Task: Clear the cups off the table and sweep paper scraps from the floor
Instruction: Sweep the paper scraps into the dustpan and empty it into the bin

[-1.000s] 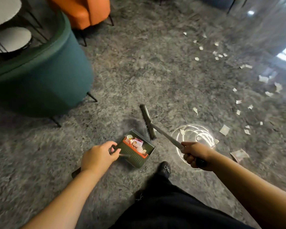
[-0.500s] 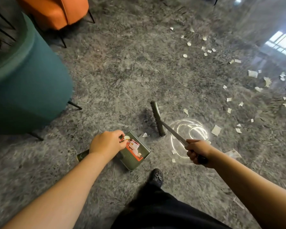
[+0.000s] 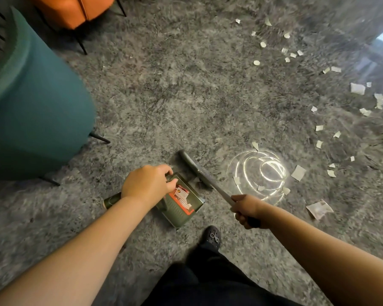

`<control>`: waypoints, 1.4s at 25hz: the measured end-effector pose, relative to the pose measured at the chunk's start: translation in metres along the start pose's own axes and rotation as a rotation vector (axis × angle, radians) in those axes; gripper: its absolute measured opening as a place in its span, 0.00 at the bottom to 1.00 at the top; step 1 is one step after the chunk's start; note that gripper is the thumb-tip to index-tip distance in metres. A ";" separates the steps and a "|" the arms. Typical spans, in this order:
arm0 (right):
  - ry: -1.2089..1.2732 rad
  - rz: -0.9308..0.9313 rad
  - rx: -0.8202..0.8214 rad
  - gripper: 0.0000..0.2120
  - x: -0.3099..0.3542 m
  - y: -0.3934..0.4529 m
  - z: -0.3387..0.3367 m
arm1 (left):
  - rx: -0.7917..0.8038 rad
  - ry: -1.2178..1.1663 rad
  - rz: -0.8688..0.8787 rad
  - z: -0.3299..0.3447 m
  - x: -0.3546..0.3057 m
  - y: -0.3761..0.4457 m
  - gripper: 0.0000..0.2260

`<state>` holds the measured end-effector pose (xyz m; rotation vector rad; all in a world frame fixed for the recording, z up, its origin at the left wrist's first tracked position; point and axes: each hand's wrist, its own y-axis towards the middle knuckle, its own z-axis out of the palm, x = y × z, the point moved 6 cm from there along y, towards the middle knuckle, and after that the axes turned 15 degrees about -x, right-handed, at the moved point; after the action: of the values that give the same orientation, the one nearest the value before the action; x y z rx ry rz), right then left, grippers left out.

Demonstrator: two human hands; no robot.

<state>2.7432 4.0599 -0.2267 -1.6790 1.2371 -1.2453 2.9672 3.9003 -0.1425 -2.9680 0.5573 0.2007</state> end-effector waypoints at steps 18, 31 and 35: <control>0.500 0.076 -0.073 0.24 -0.080 -0.096 0.020 | 0.000 -0.145 0.093 -0.001 0.048 -0.023 0.12; 0.871 0.143 -0.296 0.18 -0.160 -0.110 -0.021 | 0.115 0.011 0.627 0.008 -0.077 0.013 0.14; 0.951 0.197 -0.353 0.19 -0.185 -0.105 -0.045 | 0.146 0.037 0.734 0.017 -0.127 0.020 0.14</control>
<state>2.7150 4.2682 -0.1715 -1.1110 2.2175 -1.8552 2.8407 3.9293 -0.1414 -2.4952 1.5642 0.1519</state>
